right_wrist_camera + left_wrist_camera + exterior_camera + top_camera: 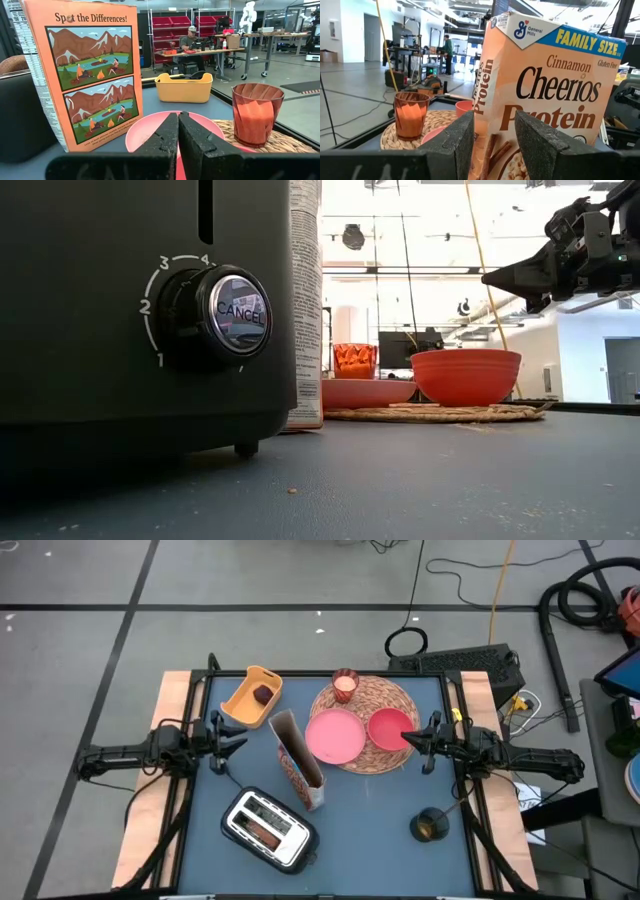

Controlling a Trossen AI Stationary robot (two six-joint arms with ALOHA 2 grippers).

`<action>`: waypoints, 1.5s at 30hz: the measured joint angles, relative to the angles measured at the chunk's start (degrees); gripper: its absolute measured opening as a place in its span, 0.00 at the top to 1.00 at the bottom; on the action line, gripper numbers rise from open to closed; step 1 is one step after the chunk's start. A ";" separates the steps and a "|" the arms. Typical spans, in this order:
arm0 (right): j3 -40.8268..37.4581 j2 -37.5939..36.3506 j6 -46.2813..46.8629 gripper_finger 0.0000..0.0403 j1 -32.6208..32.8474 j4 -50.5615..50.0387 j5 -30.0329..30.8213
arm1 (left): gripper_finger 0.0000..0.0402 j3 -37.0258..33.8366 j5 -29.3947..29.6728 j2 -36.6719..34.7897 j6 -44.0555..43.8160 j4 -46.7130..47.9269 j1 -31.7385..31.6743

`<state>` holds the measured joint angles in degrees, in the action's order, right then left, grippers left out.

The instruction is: Arrange a breakfast setting

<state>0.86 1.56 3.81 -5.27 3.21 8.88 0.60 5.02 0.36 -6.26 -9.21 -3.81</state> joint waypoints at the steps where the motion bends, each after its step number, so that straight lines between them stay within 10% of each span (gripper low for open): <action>1: -0.01 0.01 0.01 0.98 -0.01 0.01 0.00 | 0.63 0.00 0.00 0.00 0.02 -0.01 0.00; 21: 0.00 0.01 0.00 0.98 -0.01 0.01 0.00 | 0.61 0.00 0.00 0.00 0.02 -1.63 -0.02; 45: 0.00 0.00 -0.01 0.98 0.01 0.01 0.00 | 0.05 0.00 0.07 0.00 5.93 -2.49 -0.02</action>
<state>0.86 1.56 3.79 -5.26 3.22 8.88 0.60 5.08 0.36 -0.33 -11.70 -3.84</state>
